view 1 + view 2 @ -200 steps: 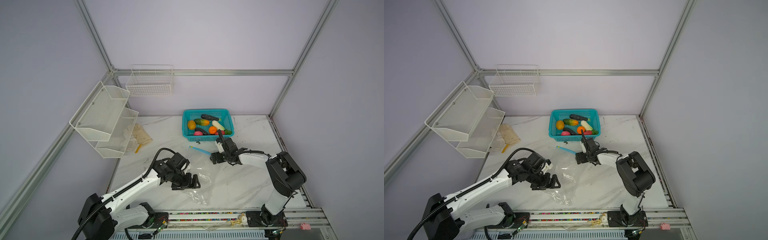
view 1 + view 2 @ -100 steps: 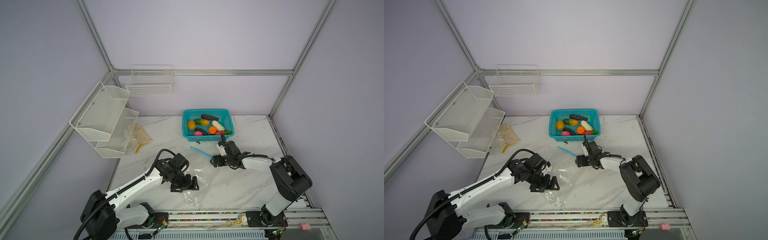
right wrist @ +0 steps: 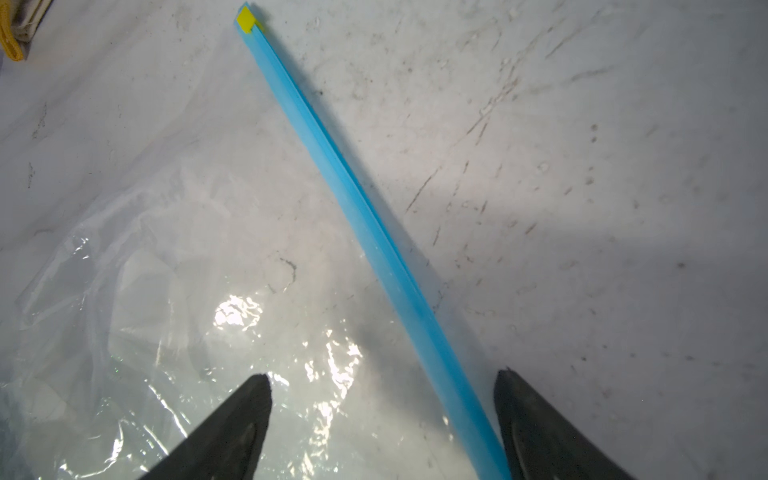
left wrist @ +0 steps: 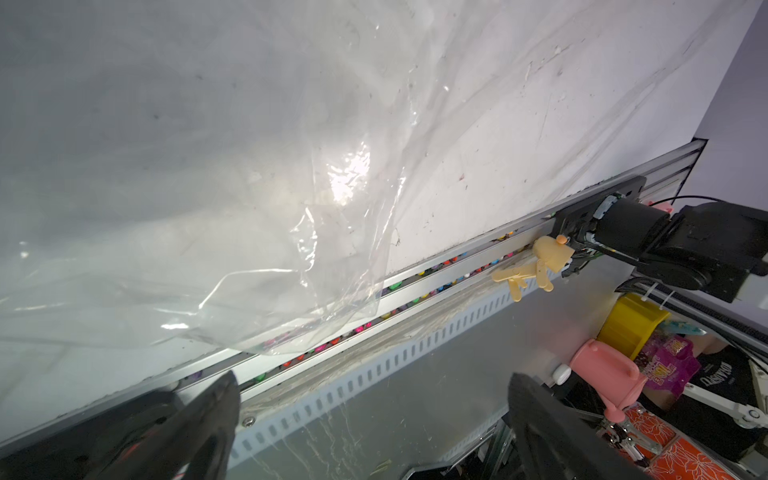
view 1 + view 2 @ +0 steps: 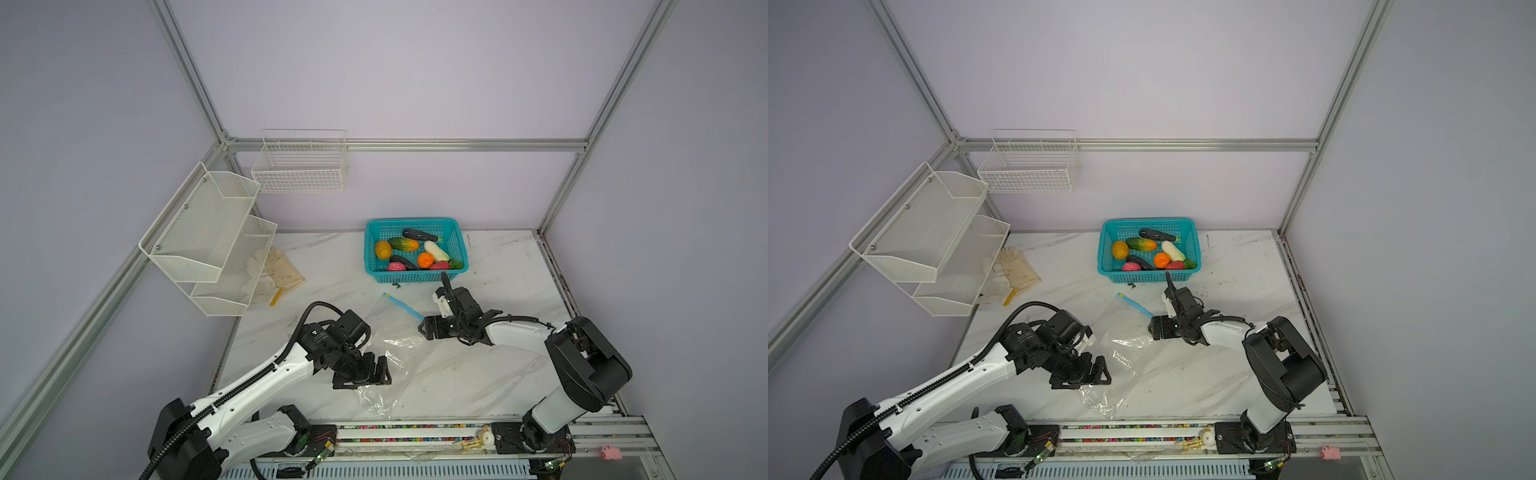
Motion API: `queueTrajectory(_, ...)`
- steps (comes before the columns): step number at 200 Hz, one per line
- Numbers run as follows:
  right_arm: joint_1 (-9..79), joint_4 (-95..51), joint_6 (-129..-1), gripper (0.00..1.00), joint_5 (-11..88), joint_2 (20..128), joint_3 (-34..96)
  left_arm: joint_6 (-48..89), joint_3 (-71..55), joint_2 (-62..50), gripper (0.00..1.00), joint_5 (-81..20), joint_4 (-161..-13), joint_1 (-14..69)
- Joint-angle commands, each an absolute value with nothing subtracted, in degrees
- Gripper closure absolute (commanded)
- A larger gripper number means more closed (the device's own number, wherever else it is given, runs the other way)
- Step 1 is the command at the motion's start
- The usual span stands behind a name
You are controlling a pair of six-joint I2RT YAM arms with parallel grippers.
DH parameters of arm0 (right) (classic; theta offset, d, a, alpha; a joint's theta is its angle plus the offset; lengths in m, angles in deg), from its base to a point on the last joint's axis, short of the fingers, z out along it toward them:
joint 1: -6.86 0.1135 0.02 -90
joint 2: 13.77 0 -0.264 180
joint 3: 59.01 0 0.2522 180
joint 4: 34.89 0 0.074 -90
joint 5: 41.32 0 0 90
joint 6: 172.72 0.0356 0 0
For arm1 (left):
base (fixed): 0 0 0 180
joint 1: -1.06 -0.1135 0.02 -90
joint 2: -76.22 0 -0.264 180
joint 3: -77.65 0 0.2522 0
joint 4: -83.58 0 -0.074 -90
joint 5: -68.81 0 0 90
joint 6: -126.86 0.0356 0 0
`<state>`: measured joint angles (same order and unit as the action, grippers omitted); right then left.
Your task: Place the food in the zip-top bag and seal the zipper
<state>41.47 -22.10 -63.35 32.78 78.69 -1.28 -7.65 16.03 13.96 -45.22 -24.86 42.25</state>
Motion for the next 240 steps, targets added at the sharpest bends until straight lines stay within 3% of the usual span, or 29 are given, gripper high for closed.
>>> queueTrajectory(1,42.9,-22.4,-61.6,0.13,32.3,77.3,-2.0,-7.7,17.5,12.7,0.0,-43.7,-29.0,41.1)
queueTrajectory(82,47.1,-20.7,-58.2,0.13,31.9,72.4,-4.3,-1.0,16.9,4.8,0.0,-43.2,-28.9,32.4)
queueTrajectory(135,49.1,-21.5,-56.7,0.14,30.5,72.1,-5.8,-3.1,18.3,-0.3,0.0,-42.9,-37.5,26.5)
queueTrajectory(240,51.1,-20.6,-53.5,0.14,27.1,65.5,-9.4,-1.8,14.3,-15.0,0.03,-41.7,-46.8,23.7)
